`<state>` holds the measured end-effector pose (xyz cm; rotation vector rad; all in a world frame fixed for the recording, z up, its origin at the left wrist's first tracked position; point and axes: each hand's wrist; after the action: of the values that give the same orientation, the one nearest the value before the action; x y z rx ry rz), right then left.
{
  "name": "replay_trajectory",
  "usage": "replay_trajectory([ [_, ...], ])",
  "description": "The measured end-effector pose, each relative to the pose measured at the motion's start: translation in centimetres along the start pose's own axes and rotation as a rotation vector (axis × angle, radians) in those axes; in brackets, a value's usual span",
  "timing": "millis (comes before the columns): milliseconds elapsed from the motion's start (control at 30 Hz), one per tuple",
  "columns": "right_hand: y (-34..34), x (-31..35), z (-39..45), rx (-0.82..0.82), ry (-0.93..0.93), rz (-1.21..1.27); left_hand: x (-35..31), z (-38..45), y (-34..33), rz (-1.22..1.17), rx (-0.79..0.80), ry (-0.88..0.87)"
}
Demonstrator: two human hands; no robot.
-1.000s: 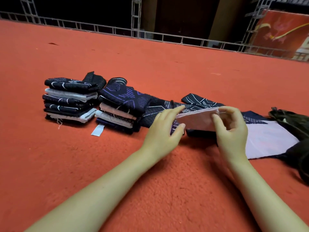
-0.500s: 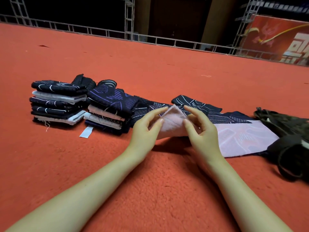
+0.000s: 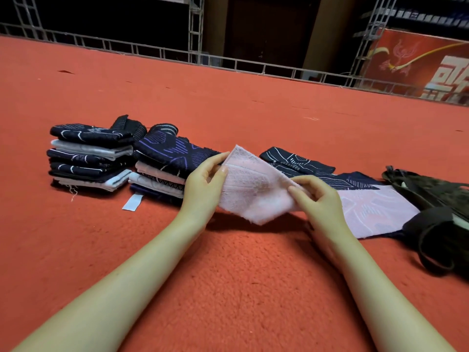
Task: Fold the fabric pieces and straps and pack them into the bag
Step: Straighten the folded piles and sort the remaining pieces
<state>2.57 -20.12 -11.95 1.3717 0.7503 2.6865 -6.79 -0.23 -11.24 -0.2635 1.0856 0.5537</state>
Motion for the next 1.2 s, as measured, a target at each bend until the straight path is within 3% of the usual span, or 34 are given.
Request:
replay_trajectory([
  [133,1.0,1.3,0.5,-0.115,0.021,0.144,0.2,0.5,0.1,0.199,0.129,0.126],
  [367,0.0,-0.7,-0.2,0.073,0.035,-0.212,2.1,0.0,-0.6,0.305,0.236,0.27],
  [567,0.0,-0.8,-0.3,0.171,0.066,-0.256,2.9,-0.2,-0.7,0.355,0.195,0.186],
  [800,1.8,-2.2,0.3,0.213,-0.127,-0.267,3.5,0.4,-0.1,0.33,0.044,0.142],
  [1033,2.5,-2.7,0.3,0.086,-0.436,0.285,4.0,0.7,0.4,0.355,0.01,0.188],
  [1200,1.8,-2.6,0.2,0.264,-0.364,-0.01,4.1,0.9,0.5,0.344,0.027,0.193],
])
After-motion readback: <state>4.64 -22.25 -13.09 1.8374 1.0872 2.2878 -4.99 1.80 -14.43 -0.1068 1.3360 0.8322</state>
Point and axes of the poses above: each hand's wrist, its own z-axis towards the middle knuckle, its own y-axis out of the back of the hand, x = y × z, and after that the axes turned 4 degrees about x, right-handed
